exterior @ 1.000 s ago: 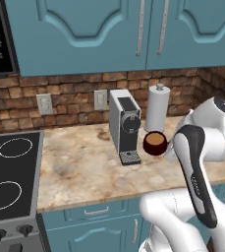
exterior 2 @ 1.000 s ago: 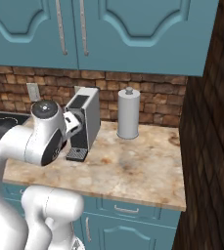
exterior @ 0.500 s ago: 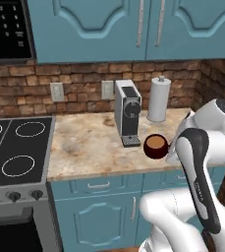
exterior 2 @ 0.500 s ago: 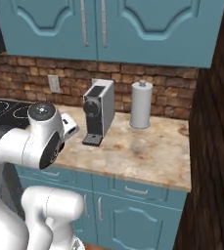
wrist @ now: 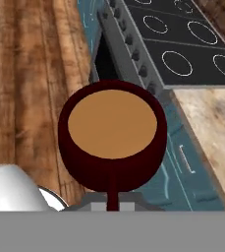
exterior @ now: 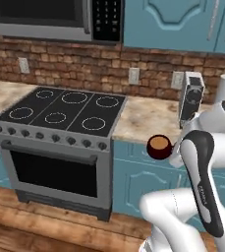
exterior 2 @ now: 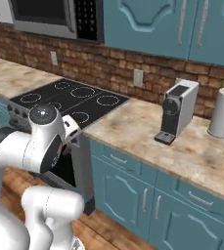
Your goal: Pick up the brewed coffee from the coffee machine and place it next to the breakfast plate on the dining counter.
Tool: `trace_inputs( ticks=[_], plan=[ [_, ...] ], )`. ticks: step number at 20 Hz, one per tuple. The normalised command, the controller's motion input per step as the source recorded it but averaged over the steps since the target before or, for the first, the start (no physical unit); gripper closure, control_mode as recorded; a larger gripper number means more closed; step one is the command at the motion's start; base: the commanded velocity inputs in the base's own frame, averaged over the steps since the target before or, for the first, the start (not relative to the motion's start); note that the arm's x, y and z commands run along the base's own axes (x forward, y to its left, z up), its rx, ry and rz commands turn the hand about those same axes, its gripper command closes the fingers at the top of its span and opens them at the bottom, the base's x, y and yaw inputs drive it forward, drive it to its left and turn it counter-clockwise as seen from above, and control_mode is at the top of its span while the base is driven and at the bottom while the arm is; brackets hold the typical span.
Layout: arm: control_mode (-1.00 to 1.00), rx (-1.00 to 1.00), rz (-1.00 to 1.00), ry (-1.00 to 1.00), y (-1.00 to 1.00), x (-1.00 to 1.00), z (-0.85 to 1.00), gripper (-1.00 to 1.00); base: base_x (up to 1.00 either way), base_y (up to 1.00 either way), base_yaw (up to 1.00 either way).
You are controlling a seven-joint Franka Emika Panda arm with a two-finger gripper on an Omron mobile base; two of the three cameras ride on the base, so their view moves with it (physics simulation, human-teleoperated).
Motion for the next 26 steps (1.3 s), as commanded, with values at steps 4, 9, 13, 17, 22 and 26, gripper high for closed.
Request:
trace_inputs(
  ticks=[4, 9, 13, 17, 22, 26],
  plan=[
    [1.0, 0.0, 0.0, 0.0, 0.0, 0.0, 0.0, 1.0, 0.0, 0.39, 0.86],
    [1.0, 0.0, 0.0, 0.0, 0.0, 0.0, 0.0, 1.0, 0.0, 0.22, 0.89],
    [1.0, 0.0, 0.0, 0.0, 0.0, 0.0, 0.0, 1.0, -0.04, 0.12, 0.92],
    [1.0, 0.0, 0.0, 0.0, 0.0, 0.0, 0.0, 1.0, -0.05, 0.04, 0.99],
    [1.0, 0.0, 0.0, 0.0, 0.0, 0.0, 0.0, 1.0, -0.01, 0.05, 1.0],
    [1.0, 0.0, 0.0, 0.0, 0.0, 0.0, 0.0, 1.0, -0.02, 0.4, 0.93]
  ],
)
